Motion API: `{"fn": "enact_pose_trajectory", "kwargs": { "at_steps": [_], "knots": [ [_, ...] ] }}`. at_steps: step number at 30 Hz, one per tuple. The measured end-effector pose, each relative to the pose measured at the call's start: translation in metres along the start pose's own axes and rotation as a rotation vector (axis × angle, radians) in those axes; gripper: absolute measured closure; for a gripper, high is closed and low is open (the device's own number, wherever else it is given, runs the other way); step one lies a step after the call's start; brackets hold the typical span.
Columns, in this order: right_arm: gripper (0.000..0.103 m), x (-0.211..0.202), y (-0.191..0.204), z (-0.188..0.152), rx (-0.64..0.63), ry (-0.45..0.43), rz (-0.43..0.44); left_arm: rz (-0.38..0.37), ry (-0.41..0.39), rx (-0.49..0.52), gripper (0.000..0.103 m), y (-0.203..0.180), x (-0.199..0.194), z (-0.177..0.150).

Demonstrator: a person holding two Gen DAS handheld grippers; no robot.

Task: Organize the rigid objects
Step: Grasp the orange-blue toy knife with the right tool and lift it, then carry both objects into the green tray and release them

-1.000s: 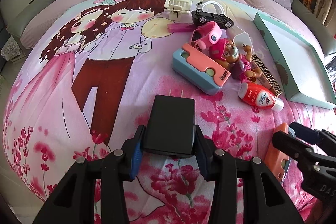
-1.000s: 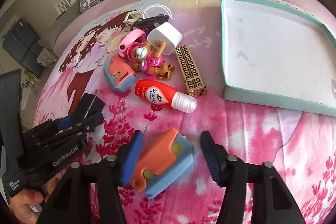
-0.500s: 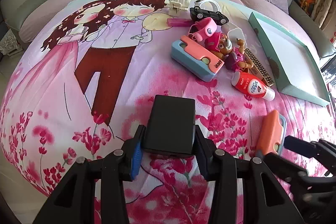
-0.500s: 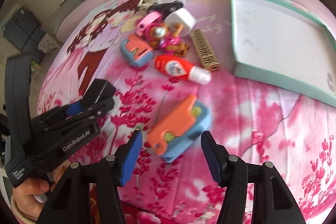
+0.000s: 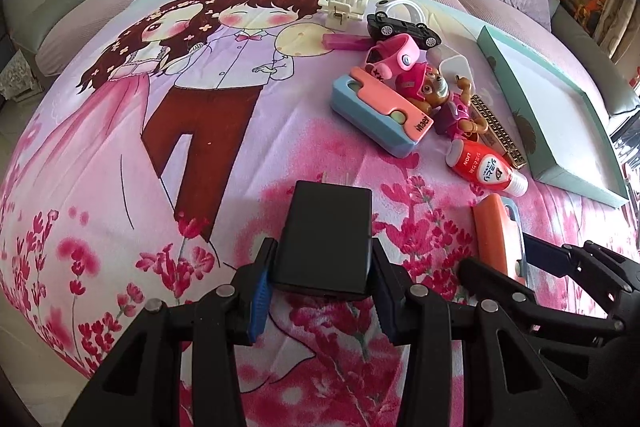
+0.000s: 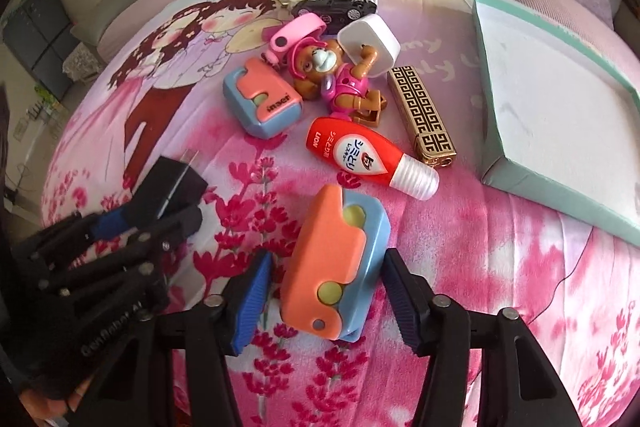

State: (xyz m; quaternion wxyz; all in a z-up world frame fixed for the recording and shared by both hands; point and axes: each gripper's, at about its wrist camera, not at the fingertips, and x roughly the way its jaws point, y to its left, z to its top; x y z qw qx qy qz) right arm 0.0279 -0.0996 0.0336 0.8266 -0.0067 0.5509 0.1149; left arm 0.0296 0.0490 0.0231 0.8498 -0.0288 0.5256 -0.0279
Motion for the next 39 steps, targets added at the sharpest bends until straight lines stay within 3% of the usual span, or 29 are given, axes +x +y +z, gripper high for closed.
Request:
{"fn": "enact_pose_trajectory", "kwargs": {
  "at_steps": [10, 17, 29, 36, 39],
  "knots": [
    [0.056, -0.034, -0.018, 0.003, 0.021, -0.087, 0.071, 0.001, -0.058, 0.015, 0.058, -0.009, -0.023, 0.015],
    [0.08, -0.054, -0.039, 0.015, 0.058, -0.122, 0.1, -0.004, -0.118, 0.043, 0.058, -0.027, -0.041, 0.042],
    [0.08, -0.045, -0.053, 0.011, 0.092, -0.115, 0.152, 0.015, -0.074, 0.043, 0.058, -0.038, -0.029, 0.039],
    [0.08, -0.091, -0.064, 0.032, 0.095, -0.249, 0.168, -0.017, -0.154, 0.051, 0.058, -0.051, -0.054, 0.066],
    [0.08, -0.11, -0.078, 0.05, 0.105, -0.323, 0.137, -0.046, -0.207, 0.067, 0.058, -0.068, -0.068, 0.088]
  ]
}}
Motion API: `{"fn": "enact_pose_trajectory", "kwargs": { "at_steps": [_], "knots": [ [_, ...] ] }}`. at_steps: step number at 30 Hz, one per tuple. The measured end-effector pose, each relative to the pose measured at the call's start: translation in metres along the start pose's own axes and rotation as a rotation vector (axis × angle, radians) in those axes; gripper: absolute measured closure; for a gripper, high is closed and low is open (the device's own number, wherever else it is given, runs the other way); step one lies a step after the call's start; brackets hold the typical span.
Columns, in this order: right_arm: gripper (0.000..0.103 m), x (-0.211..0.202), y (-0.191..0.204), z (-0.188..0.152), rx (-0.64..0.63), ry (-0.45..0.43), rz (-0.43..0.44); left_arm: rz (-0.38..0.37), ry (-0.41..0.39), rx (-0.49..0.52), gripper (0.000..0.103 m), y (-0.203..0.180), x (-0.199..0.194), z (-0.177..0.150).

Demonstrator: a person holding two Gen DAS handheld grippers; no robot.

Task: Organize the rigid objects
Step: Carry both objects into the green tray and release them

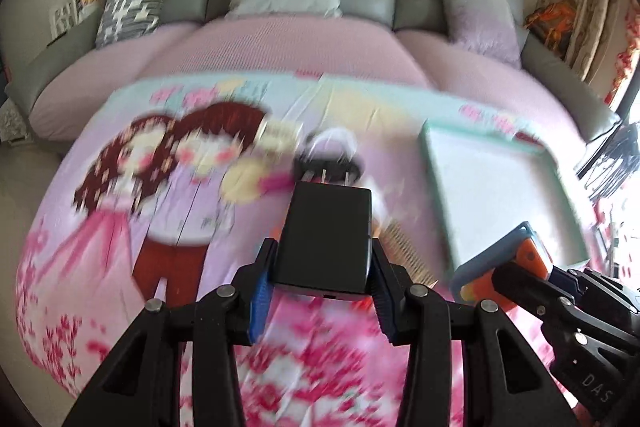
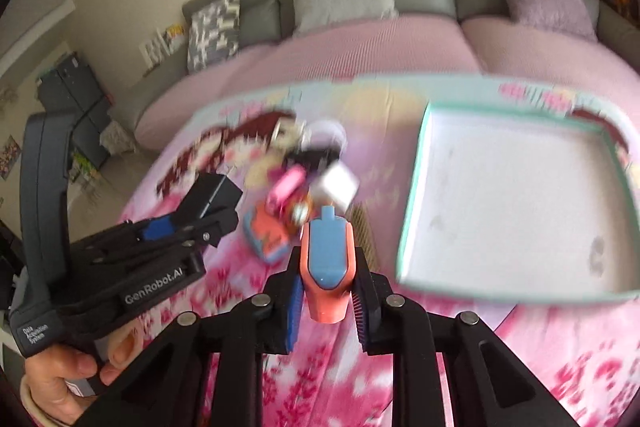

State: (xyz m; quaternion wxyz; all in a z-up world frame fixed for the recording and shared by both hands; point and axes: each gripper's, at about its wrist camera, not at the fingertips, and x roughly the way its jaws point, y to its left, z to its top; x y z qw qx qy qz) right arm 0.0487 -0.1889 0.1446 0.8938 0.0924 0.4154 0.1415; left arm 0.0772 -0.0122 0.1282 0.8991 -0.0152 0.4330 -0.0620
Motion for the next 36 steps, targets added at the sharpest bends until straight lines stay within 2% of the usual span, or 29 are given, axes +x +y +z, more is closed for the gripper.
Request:
{"fn": "enact_pose_trajectory", "kwargs": {
  "at_steps": [7, 14, 19, 26, 36],
  "knots": [
    [0.08, -0.015, -0.051, 0.048, 0.065, -0.145, -0.146, -0.082, -0.105, 0.048, 0.058, -0.059, -0.003, 0.056],
    [0.08, -0.016, -0.109, 0.062, 0.144, -0.207, -0.294, -0.168, -0.092, 0.02, 0.058, -0.106, 0.03, 0.074],
    [0.08, -0.008, -0.145, 0.058, 0.198, -0.2, -0.343, -0.204, -0.028, -0.008, 0.058, -0.13, 0.066, 0.072],
    [0.08, 0.012, -0.192, 0.042, 0.273, -0.126, -0.408, -0.194, 0.054, 0.007, 0.058, -0.16, 0.109, 0.065],
    [0.079, 0.035, -0.204, 0.037, 0.314, -0.077, -0.332, -0.139, 0.114, 0.04, 0.058, -0.174, 0.144, 0.047]
  ]
}}
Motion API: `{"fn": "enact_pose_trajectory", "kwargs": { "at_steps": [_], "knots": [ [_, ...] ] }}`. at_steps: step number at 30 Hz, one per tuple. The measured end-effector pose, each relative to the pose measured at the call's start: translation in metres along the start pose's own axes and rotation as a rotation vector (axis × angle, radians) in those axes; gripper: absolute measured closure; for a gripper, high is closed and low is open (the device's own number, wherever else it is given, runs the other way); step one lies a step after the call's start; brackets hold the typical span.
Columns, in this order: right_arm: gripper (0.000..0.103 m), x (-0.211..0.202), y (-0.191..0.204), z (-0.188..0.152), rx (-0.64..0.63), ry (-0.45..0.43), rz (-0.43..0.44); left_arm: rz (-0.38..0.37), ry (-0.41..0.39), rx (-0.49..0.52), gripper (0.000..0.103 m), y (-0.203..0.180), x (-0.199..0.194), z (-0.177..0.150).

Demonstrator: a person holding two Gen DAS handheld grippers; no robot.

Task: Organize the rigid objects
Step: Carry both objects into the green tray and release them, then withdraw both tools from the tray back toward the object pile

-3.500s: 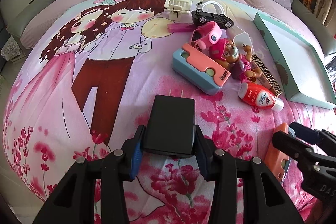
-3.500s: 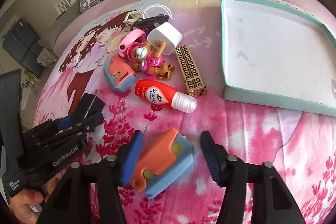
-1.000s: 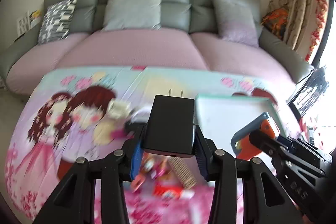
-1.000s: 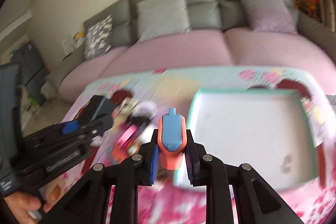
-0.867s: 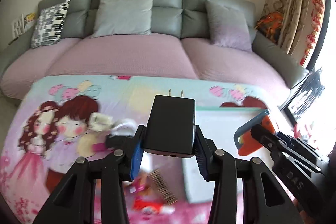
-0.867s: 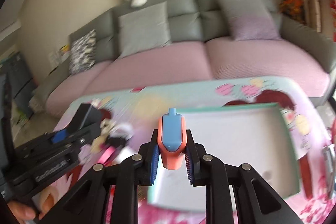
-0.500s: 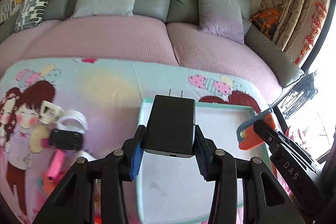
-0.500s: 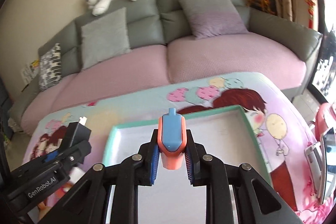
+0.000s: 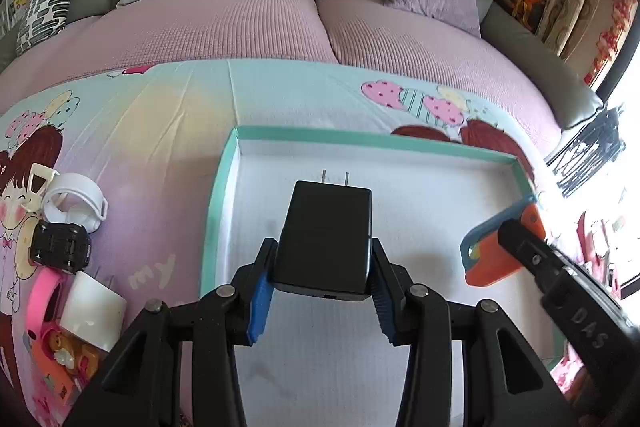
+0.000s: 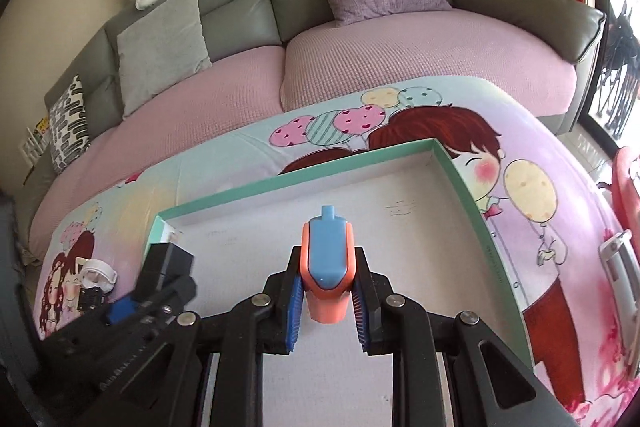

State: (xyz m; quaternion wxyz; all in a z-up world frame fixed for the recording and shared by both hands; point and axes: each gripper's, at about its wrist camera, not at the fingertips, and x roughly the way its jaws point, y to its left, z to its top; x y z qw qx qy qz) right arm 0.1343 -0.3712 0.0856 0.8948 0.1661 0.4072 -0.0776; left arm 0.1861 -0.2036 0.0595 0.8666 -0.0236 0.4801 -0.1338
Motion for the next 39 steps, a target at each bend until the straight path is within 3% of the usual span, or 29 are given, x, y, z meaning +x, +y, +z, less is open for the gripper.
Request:
{"fn": "enact_pose_trajectory", "kwargs": {
  "at_steps": [8, 14, 17, 19, 24, 32, 36, 39],
  "knots": [
    [0.079, 0.012, -0.005, -0.003, 0.021, 0.033, 0.018, 0.053, 0.057, -0.004, 0.058, 0.002, 0.021, -0.008],
    [0.077, 0.009, -0.008, -0.002, 0.011, 0.03, -0.019, 0.08, 0.062, 0.023, 0.057, -0.006, 0.02, -0.011],
    [0.071, 0.008, -0.01, -0.002, -0.008, 0.025, -0.077, 0.094, 0.068, 0.028, 0.056, -0.006, 0.02, -0.011],
    [0.066, 0.008, -0.01, -0.003, -0.026, 0.028, -0.114, 0.104, 0.07, 0.021, 0.05, -0.005, 0.021, -0.011],
    [0.048, 0.015, -0.014, -0.005, -0.05, 0.055, -0.197, 0.131, 0.074, 0.009, 0.043, 0.0, 0.022, -0.011],
    [0.043, 0.016, -0.023, -0.006, -0.032, 0.075, -0.238, 0.118, 0.084, -0.02, 0.041, 0.004, 0.022, -0.01],
    [0.036, 0.011, -0.025, -0.005, -0.022, 0.065, -0.248, 0.11, 0.083, -0.023, 0.039, 0.004, 0.021, -0.01],
    [0.031, 0.008, -0.025, -0.004, -0.023, 0.053, -0.253, 0.099, 0.079, -0.015, 0.033, 0.002, 0.021, -0.01]
  ]
}}
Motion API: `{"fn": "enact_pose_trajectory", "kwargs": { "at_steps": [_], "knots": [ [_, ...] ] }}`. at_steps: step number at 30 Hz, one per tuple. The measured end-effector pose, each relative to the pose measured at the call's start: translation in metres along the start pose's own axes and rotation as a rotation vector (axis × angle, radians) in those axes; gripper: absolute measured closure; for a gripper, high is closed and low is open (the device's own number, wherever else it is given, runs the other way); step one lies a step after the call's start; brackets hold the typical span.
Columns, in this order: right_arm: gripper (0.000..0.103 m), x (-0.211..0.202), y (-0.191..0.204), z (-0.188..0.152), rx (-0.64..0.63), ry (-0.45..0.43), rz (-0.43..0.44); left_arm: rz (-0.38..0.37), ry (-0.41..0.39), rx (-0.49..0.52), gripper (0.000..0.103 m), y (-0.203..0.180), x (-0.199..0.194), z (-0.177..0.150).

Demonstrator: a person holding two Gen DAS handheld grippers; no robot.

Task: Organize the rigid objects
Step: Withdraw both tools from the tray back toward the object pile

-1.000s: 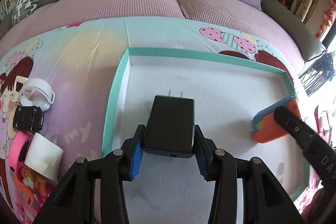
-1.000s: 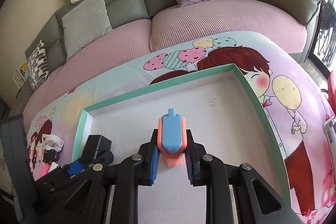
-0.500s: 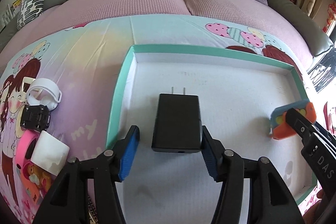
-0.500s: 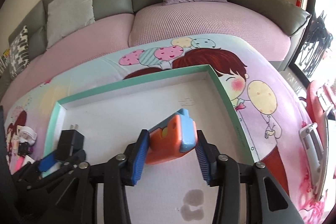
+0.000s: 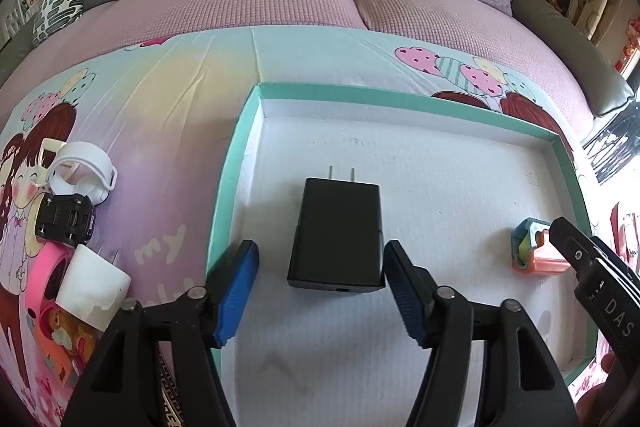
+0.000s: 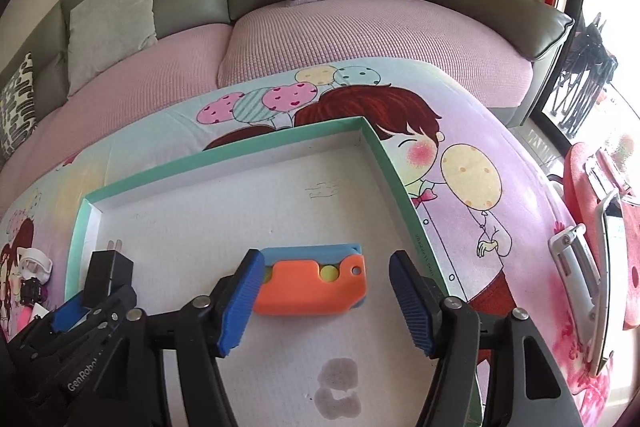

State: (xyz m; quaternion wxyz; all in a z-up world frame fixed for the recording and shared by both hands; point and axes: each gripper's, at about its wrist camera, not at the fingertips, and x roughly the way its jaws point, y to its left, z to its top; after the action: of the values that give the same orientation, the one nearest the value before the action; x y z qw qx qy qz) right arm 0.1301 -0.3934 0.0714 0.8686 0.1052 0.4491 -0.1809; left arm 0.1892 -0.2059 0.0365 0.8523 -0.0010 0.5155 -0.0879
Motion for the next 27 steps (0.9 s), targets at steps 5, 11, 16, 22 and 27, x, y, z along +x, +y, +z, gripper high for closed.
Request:
{"fn": "enact_pose_trajectory", "kwargs": {
  "at_steps": [5, 11, 16, 22, 27],
  "knots": [
    [0.027, -0.002, 0.003, 0.0, -0.023, -0.012, -0.005, -0.028, -0.009, 0.008, 0.016, -0.007, -0.002, 0.0],
    [0.018, -0.008, 0.004, 0.002, -0.027, -0.048, -0.003, -0.026, -0.021, 0.017, 0.015, -0.008, -0.011, 0.002],
    [0.004, -0.014, 0.003, 0.003, -0.016, -0.071, 0.009, 0.0, -0.073, 0.001, 0.014, -0.002, -0.025, 0.006],
    [0.0, -0.017, 0.006, 0.004, -0.018, -0.095, 0.029, 0.039, -0.14, -0.086, 0.0, 0.022, -0.038, 0.009],
    [0.0, -0.015, 0.022, 0.002, -0.057, -0.094, 0.058, 0.092, -0.171, -0.157, 0.0, 0.051, -0.046, 0.009]
  ]
}}
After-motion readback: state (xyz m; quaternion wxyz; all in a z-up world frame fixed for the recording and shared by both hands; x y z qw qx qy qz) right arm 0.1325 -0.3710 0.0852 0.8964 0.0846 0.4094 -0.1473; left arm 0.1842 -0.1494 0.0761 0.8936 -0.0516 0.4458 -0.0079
